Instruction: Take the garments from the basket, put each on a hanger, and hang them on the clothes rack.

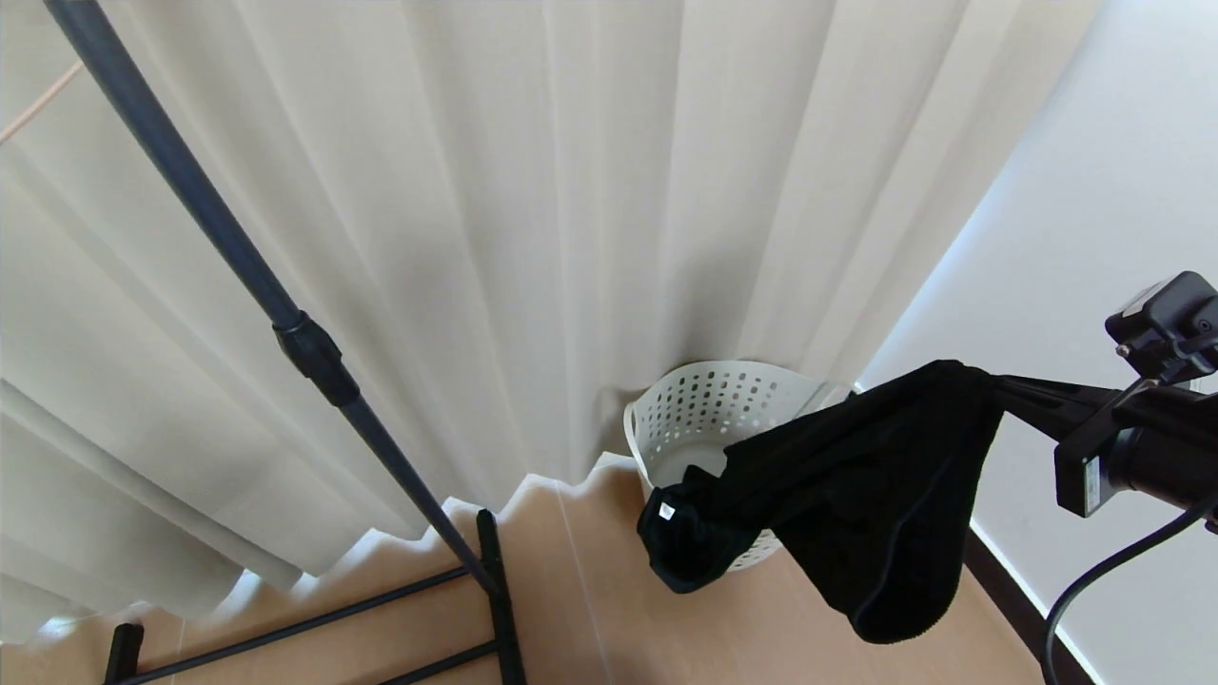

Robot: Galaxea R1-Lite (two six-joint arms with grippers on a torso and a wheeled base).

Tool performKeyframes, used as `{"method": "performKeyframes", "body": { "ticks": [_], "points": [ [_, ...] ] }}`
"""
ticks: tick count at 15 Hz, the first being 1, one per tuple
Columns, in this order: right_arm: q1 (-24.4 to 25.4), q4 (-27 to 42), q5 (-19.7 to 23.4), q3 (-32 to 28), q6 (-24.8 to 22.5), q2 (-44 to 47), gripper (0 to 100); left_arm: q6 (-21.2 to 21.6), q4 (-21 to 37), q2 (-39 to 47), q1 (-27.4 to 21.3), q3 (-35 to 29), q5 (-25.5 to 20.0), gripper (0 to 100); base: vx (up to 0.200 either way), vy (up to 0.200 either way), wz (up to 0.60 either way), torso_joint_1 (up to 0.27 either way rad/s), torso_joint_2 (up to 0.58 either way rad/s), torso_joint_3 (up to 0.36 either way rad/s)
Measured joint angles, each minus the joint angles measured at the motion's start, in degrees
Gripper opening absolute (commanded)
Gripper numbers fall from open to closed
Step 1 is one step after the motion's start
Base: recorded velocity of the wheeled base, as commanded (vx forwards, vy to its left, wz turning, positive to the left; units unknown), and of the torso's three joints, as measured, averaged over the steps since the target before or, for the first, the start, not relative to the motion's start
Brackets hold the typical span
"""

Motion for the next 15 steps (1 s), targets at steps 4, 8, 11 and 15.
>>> {"method": "performKeyframes", "body": {
  "ticks": [4,8,11,15],
  "points": [
    [-0.05,-0.04,-0.04,0.28,-0.02,0.02,0,0.0,0.02,0.0,0.0,0.0,0.0,100,0.0,0.0,0.0,0.007,-0.03,0.178],
    [-0.11,-0.04,-0.15,0.17,0.04,0.35,0,-0.02,0.05,0.0,0.0,0.0,0.02,100,0.0,0.0,0.0,0.0,0.0,0.198],
    [-0.11,-0.04,-0.06,0.61,0.02,0.6,0,0.0,0.02,0.0,0.05,0.0,0.02,100,0.0,0.0,-0.6,0.084,-0.31,-0.092],
    [-0.09,-1.8,-0.06,1.22,0.0,0.99,0,0.0,0.02,0.0,0.05,0.0,0.02,100,0.0,0.0,-0.6,0.162,-0.46,-0.295]
  ]
}}
